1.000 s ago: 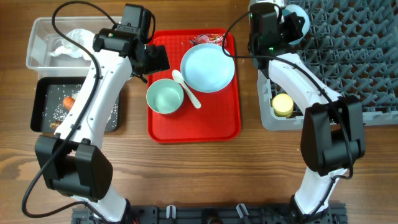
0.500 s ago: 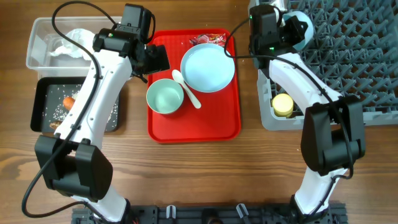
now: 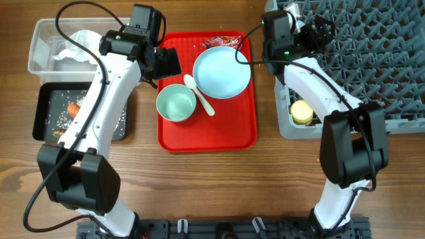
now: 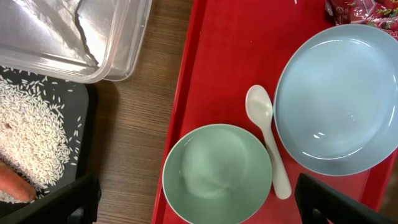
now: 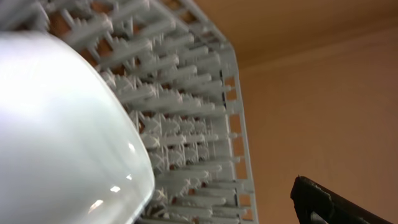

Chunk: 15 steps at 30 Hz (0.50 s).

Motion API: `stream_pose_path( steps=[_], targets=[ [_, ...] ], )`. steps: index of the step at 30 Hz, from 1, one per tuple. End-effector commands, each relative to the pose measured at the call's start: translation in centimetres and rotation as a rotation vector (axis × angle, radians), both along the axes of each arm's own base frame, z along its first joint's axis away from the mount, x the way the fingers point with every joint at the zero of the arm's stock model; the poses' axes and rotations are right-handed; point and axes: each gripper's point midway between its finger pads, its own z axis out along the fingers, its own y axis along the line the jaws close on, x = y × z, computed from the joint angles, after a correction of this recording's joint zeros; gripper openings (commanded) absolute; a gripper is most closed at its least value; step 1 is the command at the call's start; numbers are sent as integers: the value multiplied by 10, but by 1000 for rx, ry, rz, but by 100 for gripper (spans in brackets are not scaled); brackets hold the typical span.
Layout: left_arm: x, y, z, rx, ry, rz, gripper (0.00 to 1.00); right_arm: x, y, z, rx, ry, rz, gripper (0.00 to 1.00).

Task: Sort waste into correct bins and load items into the dishwasher rack
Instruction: 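Release the bowl and move the right gripper back over the red tray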

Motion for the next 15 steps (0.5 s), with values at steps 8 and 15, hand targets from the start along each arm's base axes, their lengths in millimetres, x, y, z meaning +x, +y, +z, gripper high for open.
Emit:
stream_pose_path(
  steps=[8, 15],
  targets=[
    [1, 2, -4, 7, 8, 16, 100, 1, 11, 59, -5, -109, 54, 100],
    [1, 2, -4, 7, 8, 16, 100, -4, 37, 42, 78, -37, 156, 100]
  ],
)
